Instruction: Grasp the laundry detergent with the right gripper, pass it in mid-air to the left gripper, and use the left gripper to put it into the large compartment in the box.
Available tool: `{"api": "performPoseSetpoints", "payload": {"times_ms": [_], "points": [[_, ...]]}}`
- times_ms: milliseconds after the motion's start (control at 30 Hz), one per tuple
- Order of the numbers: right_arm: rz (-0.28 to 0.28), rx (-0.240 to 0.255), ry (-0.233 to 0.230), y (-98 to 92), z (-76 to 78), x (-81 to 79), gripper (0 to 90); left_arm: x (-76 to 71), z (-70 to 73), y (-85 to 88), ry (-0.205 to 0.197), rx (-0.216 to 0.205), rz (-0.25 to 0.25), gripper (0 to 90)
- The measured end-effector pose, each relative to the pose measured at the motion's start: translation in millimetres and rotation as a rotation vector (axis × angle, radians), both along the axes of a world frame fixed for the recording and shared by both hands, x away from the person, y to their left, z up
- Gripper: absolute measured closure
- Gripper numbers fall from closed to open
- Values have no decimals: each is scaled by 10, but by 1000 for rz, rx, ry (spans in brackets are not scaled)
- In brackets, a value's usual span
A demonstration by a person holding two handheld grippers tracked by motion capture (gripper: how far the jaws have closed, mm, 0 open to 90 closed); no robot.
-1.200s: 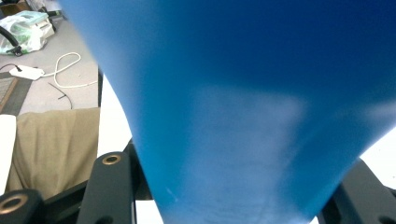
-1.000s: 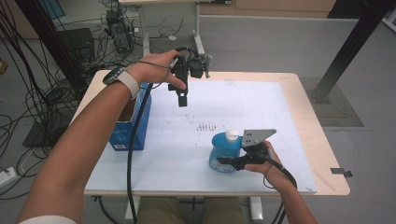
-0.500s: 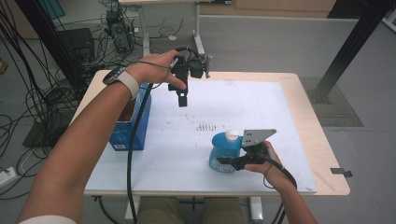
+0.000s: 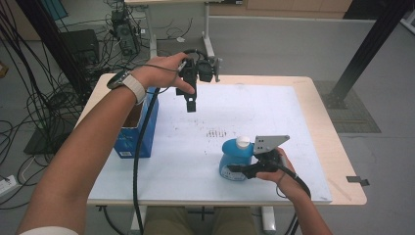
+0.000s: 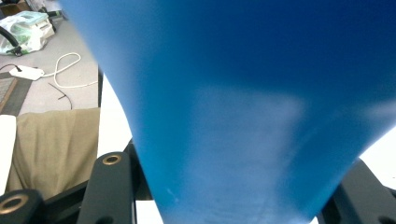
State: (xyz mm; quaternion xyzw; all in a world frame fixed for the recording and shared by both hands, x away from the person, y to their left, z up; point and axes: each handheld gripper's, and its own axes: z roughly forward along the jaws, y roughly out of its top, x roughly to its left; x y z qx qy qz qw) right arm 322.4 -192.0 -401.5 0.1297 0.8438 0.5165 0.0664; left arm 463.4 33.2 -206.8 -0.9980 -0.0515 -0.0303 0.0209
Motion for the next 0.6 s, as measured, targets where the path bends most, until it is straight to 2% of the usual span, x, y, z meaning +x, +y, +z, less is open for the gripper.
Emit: {"api": "performPoseSetpoints", "payload": {"times_ms": [100, 433, 600], "points": [[-4, 4, 2, -2, -2, 3, 438, -20, 7, -4, 1, -2, -3, 114], [6, -26, 8, -11, 58, 32, 439, -68, 54, 24, -2, -12, -3, 90], [4, -14, 4, -48, 141, 45, 438, -84, 81, 59, 0, -21, 7, 83]]}}
